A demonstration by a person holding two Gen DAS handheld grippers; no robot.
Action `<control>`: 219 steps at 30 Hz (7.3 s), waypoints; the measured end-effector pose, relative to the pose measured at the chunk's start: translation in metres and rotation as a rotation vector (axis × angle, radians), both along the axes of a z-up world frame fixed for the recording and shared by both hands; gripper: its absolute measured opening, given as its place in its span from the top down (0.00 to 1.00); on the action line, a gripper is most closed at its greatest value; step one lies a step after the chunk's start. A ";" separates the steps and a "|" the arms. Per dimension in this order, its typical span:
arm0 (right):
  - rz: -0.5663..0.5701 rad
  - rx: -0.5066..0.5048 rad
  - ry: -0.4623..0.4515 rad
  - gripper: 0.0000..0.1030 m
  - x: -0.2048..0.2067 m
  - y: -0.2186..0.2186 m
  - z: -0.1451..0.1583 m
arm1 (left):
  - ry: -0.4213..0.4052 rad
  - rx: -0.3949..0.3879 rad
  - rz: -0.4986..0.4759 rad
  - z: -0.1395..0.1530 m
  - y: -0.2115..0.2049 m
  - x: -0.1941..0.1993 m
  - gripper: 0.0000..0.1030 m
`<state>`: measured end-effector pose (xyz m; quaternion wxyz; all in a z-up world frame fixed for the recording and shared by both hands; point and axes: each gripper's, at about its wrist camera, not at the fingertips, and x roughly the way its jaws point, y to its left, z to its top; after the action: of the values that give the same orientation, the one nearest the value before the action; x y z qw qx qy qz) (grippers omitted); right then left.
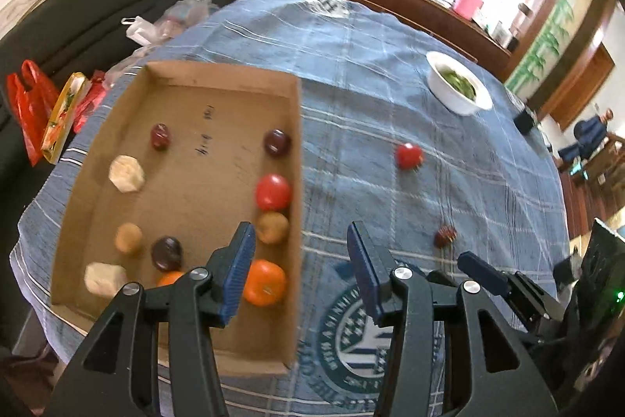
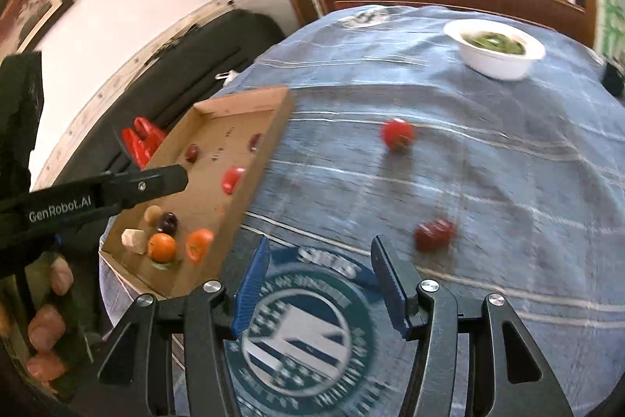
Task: Organize fruits
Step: 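Withdraw both open tools from the tray toward the loose fruits on the table, then grasp a red tomato with the left tool while the right tool grasps a red date, then carry the tomato in the left tool and date in the right tool over the tray, then open the right tool to drop the date while the left tool releases the tomato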
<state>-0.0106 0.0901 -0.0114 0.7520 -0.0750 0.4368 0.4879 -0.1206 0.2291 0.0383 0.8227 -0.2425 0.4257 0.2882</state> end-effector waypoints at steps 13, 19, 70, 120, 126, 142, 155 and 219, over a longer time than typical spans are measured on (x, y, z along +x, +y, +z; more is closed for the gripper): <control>-0.154 -0.009 0.007 0.46 0.013 -0.086 -0.015 | 0.073 0.155 -0.047 -0.007 -0.061 0.023 0.54; -0.159 -0.010 0.010 0.46 0.011 -0.098 -0.017 | 0.082 0.198 -0.055 -0.004 -0.074 0.026 0.54; -0.070 -0.102 -0.015 0.46 0.064 -0.001 -0.040 | 0.112 0.013 -0.157 -0.052 -0.012 0.160 0.48; -0.083 0.033 -0.051 0.69 0.020 -0.028 0.019 | -0.046 0.126 -0.009 0.002 0.005 0.023 0.71; -0.057 0.024 -0.064 0.69 0.007 -0.017 0.022 | -0.047 0.150 0.018 0.005 0.009 0.009 0.71; -0.001 0.019 -0.079 0.69 -0.012 0.012 0.028 | -0.052 0.150 0.060 0.005 0.026 -0.013 0.71; 0.060 0.018 -0.078 0.69 -0.019 0.047 0.028 | -0.025 0.152 0.118 -0.004 0.054 -0.027 0.71; 0.253 -0.139 -0.040 0.69 0.016 0.262 -0.033 | 0.206 0.012 0.185 -0.068 0.195 0.037 0.71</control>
<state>0.0055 0.3520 -0.0448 0.6859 -0.1913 0.4416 0.5458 -0.0834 0.4237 -0.0299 0.7460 -0.2447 0.4822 0.3887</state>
